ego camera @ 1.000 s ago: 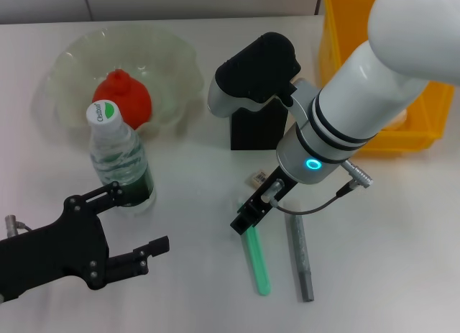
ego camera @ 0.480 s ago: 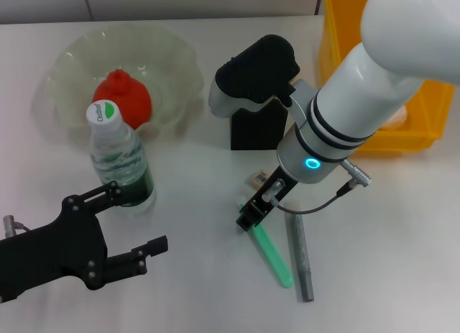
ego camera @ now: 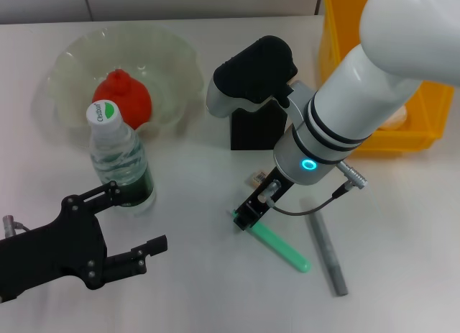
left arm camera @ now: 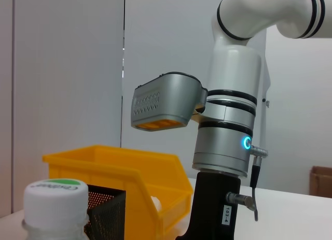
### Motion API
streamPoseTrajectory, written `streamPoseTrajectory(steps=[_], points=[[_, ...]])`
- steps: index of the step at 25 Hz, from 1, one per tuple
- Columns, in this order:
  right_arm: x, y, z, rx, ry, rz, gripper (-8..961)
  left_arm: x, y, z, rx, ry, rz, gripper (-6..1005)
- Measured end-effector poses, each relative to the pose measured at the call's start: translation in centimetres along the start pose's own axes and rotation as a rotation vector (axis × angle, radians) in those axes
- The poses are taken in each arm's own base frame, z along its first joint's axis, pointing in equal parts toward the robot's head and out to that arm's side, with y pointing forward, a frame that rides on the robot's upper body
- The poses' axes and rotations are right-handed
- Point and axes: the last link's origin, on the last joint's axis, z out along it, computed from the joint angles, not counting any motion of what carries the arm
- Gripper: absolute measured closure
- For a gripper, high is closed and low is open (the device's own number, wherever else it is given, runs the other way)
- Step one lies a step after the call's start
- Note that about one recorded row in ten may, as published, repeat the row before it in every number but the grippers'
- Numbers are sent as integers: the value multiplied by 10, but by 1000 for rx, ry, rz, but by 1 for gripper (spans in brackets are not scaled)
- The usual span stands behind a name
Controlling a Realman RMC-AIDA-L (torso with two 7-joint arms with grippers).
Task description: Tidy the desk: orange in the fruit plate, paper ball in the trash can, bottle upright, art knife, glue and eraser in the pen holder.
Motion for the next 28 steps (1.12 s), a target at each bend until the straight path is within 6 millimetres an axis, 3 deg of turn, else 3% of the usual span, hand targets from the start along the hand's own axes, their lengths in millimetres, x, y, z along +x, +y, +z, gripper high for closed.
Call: streamPoseTrajectory(steps=[18,21,22,24,25,26,27,28], points=[[0,1,-1,-9,-30,-12,785,0,-1,1,1,-1,2,218],[1,3,-10,-26,-70,-8,781,0,-1,0,2,-1,1,218],[0,1,-23,-43,-113,-3,780,0,-1,0,2,-1,1,219],[0,-1,-29,-51,-137,1,778,0,0,0,0,0,1,219],[0,-6,-46,-67,-199,9,777,1,0,-1,-2,2,-1,219],[0,-6,-46,-67,-199,9,776,1,0,-1,-2,2,-1,219],[2,-12,-63,-69,-272,28,775,0,0,-1,-3,1,-4,219],[2,-12,-63,-69,-272,28,774,0,0,-1,-3,1,-4,218]])
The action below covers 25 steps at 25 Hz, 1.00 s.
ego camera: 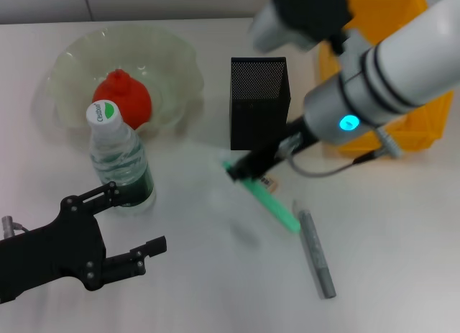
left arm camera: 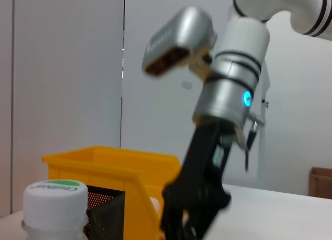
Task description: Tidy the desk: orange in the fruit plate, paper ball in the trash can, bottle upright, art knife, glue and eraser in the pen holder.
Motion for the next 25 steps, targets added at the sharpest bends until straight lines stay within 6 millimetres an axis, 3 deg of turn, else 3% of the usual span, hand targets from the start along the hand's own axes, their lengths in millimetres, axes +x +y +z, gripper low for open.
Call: streamPoseTrajectory(steps=[1,2,3,4,5,7,8,9,11,12,14,17,25], points=[[-1,-2,-7,4,-29,5,773,0,0,0,-1,-1,-1,218],[-2,-10,-27,21,-121,4,771,0,1,-1,-3,-2,-2,218],[-2,-10,-27,21,-121,4,770,0,1,-1,-3,-2,-2,218],[-4,-17,-46,27,-238,-10,769,0,1,-1,-5,-2,-3,218],[-4,-17,-46,27,-238,-10,768,-1,1,-1,-6,-3,-3,218],[-6,-26,-69,-4,-465,-46,766,-1,2,-1,-8,-4,-5,219],[-6,-26,-69,-4,-465,-46,765,-1,2,-1,-8,-4,-5,219],[-4,-32,-77,-28,-615,-77,764,-1,2,-1,-8,-4,-5,219],[-1,-37,-79,-33,-683,-89,761,-1,2,-1,-9,-5,-6,219],[4,-46,-79,-37,-797,-121,760,-1,2,-1,-9,-5,-6,219],[8,-52,-77,-34,-846,-134,758,-1,2,-1,-9,-5,-6,219],[21,-72,-58,-6,-975,-181,755,-1,2,-1,-9,-5,-8,218],[27,-94,-16,58,-1013,-189,746,-1,2,0,-9,-8,-7,219]])
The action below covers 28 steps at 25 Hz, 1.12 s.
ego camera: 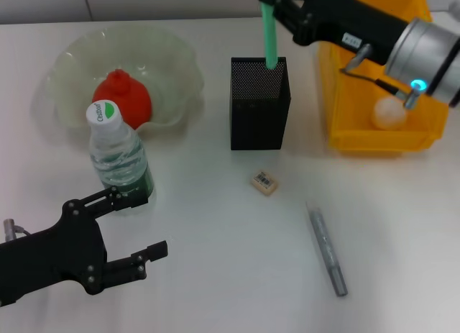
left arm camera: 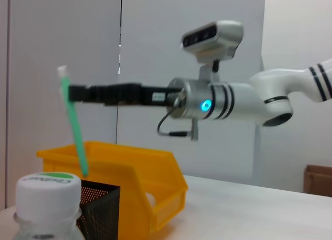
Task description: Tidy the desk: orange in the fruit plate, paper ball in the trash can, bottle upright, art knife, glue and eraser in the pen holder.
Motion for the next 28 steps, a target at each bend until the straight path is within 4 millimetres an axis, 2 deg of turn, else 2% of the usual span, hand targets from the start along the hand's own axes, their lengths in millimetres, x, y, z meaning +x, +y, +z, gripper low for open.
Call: streamPoseTrajectory(steps=[2,7,16,19,21,22,24,26,27,28], points=[[13,-1,9,2,21,10,744,0,0,0,0,-1,0,219],[25,3,15,-12,61,10,738,-1,0,0,1,-2,-2,218],[35,4,4,4,71,41,728,-1,1,-1,3,-3,-2,219],[25,6,-5,-23,32,69,725,-1,1,-1,3,-3,-2,219],[20,8,-8,-40,22,74,573,-1,1,-1,4,-2,-3,219],[9,14,-10,-80,36,83,566,-1,1,-1,4,-2,-4,219],[1,17,-10,-98,53,85,552,-1,0,-1,5,-2,-4,218],[-13,24,-9,-134,137,99,538,-1,0,-1,6,-2,-4,218],[-26,32,-6,-153,280,102,531,-1,0,-1,7,-1,-3,218],[-26,32,-6,-153,280,102,511,-1,0,-1,7,-1,-3,218]])
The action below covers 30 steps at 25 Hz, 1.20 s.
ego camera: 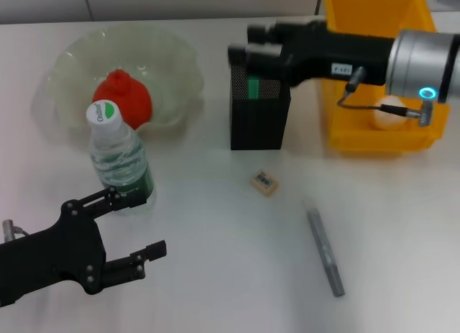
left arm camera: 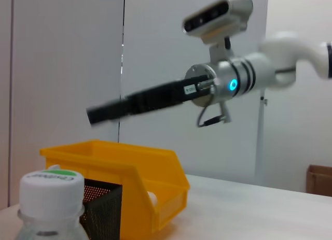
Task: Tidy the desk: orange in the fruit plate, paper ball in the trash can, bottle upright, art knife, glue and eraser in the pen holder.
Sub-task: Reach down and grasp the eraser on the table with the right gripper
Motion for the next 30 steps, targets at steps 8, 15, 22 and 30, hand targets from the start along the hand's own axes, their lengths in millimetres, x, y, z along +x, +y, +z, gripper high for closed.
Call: streamPoseTrajectory(steps=[8,15,22,30], points=[[-7,23,14,104,501,75,346,1,-1,1,-2,2,2,219],[7,24,31,177,676,117,212,1,-1,0,3,2,1,218],[25,17,48,202,777,126,211,1,-1,0,3,2,1,219],[42,18,63,205,830,105,211,1,-1,0,2,3,2,219]])
